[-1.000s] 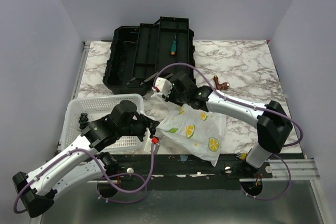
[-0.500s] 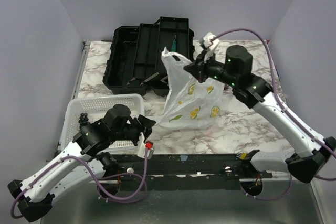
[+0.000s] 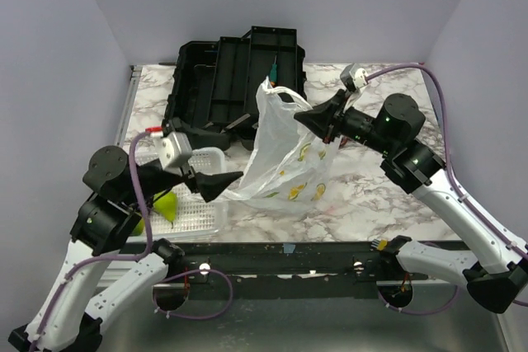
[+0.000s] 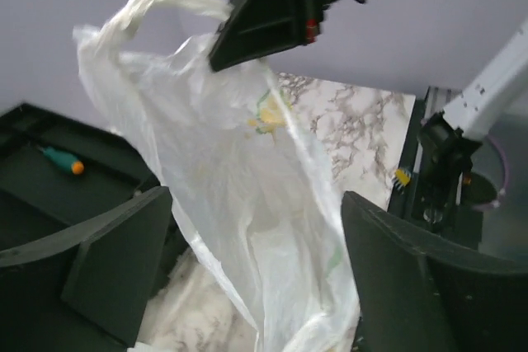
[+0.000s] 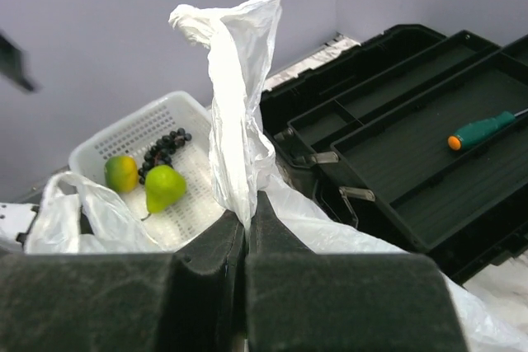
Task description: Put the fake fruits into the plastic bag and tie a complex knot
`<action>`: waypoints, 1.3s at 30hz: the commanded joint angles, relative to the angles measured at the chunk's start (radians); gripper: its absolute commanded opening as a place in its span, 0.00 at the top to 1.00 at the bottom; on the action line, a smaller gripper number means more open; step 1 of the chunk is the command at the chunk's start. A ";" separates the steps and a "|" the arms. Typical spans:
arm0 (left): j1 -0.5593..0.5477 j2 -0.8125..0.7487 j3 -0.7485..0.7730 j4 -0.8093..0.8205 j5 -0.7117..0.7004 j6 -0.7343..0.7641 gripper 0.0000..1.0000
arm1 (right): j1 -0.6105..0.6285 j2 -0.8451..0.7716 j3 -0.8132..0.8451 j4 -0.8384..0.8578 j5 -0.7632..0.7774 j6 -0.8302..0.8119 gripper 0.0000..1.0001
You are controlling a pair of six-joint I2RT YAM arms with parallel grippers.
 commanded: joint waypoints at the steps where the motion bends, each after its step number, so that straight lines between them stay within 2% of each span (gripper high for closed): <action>1: 0.093 0.090 -0.090 0.150 -0.080 -0.299 0.05 | 0.005 -0.022 0.003 0.102 -0.045 0.081 0.99; 3: 0.091 0.130 -0.127 0.159 -0.159 -0.313 0.02 | 0.005 -0.028 -0.005 0.118 -0.063 0.116 0.99; 6: 0.066 0.192 -0.176 0.219 -0.168 -0.338 0.02 | 0.004 -0.042 -0.032 0.131 -0.064 0.169 0.99; 9: -0.051 0.247 -0.207 0.230 -0.333 -0.305 0.02 | 0.005 -0.059 -0.066 0.158 -0.082 0.224 0.99; 10: -0.067 0.264 -0.222 0.229 -0.410 -0.311 0.02 | 0.005 -0.065 -0.073 0.162 -0.089 0.240 0.99; 11: -0.064 0.279 -0.231 0.222 -0.428 -0.332 0.06 | 0.004 -0.078 -0.082 0.162 -0.089 0.257 0.99; 13: -0.005 0.282 -0.255 0.236 -0.326 -0.370 0.30 | 0.004 -0.109 -0.084 0.097 -0.064 0.254 0.99; 14: 0.049 0.261 -0.276 0.274 -0.235 -0.395 0.61 | 0.004 -0.128 -0.074 0.013 -0.024 0.231 0.99; 15: 0.093 0.230 -0.302 0.301 -0.155 -0.418 0.86 | 0.004 -0.144 -0.065 -0.078 0.015 0.204 0.99; 16: 0.126 0.200 -0.321 0.326 -0.101 -0.397 1.00 | 0.003 -0.163 -0.055 -0.159 0.054 0.157 0.99; 19: 0.150 0.120 -0.341 0.304 0.033 -0.227 1.00 | 0.003 -0.236 -0.110 -0.331 0.113 0.050 0.99; 20: 0.149 0.114 -0.338 0.282 0.077 -0.192 1.00 | 0.003 -0.251 -0.135 -0.362 0.106 0.022 0.94; 21: 0.148 0.118 -0.330 0.258 0.101 -0.188 1.00 | 0.003 -0.263 -0.145 -0.381 0.074 -0.004 0.79; 24: 0.140 0.142 -0.312 0.227 0.134 -0.173 1.00 | 0.003 -0.261 -0.129 -0.363 -0.037 -0.045 0.12; 25: 0.129 0.141 -0.311 0.235 0.125 -0.160 1.00 | 0.003 -0.252 -0.116 -0.348 -0.062 -0.056 0.01; 31: 0.103 0.195 -0.274 0.207 0.170 -0.116 1.00 | 0.005 -0.183 -0.087 -0.281 -0.135 -0.157 0.00; 34: 0.105 0.219 -0.267 0.237 0.203 -0.141 1.00 | 0.005 -0.164 -0.122 -0.227 -0.198 -0.205 0.00; 39: 0.122 0.255 -0.245 0.267 0.235 -0.224 1.00 | 0.005 -0.174 -0.193 -0.207 -0.189 -0.286 0.00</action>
